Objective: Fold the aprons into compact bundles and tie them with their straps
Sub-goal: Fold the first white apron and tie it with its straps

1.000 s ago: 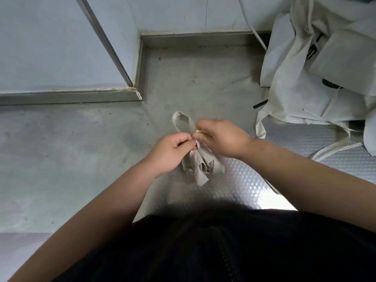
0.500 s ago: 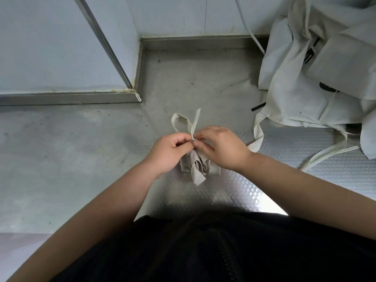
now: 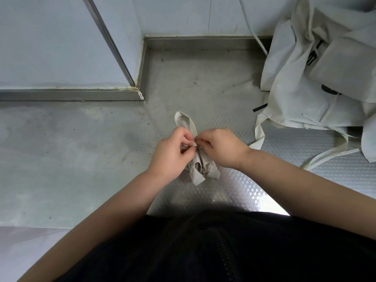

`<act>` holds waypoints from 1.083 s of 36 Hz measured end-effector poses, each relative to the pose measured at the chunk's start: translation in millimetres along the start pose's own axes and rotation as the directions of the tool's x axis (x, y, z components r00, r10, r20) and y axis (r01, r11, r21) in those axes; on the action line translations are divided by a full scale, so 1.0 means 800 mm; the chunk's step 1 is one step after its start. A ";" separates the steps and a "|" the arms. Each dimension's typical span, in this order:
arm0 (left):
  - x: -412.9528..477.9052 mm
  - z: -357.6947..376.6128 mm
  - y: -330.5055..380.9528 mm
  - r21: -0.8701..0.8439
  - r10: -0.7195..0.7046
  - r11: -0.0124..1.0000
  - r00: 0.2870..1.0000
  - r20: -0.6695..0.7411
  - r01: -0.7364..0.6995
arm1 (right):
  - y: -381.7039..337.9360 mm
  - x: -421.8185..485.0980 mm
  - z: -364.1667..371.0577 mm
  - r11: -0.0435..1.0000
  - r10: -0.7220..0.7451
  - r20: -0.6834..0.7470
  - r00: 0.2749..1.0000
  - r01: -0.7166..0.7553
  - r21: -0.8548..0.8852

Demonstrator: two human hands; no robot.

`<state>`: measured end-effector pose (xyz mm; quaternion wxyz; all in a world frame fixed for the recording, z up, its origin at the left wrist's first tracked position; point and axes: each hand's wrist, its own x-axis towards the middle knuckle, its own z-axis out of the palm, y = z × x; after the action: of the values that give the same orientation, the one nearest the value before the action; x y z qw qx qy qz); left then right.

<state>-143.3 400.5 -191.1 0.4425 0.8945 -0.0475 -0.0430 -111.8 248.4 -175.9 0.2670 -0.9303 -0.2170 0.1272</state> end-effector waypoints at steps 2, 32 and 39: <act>-0.003 0.002 0.000 0.044 0.045 0.998 0.998 -0.043 -0.043 | -0.002 0.001 -0.004 0.993 -0.056 0.081 0.995 0.064 -0.103; -0.017 0.006 -0.014 0.761 0.615 0.532 0.787 -0.046 -0.371 | -0.001 0.011 -0.013 0.615 0.289 0.548 0.785 -0.591 0.522; -0.007 0.000 -0.003 0.778 0.619 0.483 0.785 0.021 -0.401 | -0.005 0.001 -0.016 0.793 0.250 0.428 0.868 -0.438 0.424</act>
<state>-148.5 403.1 -192.9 0.0284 0.9343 -0.2676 0.2339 -107.7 246.0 -163.0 0.4309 -0.8124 -0.0438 0.3904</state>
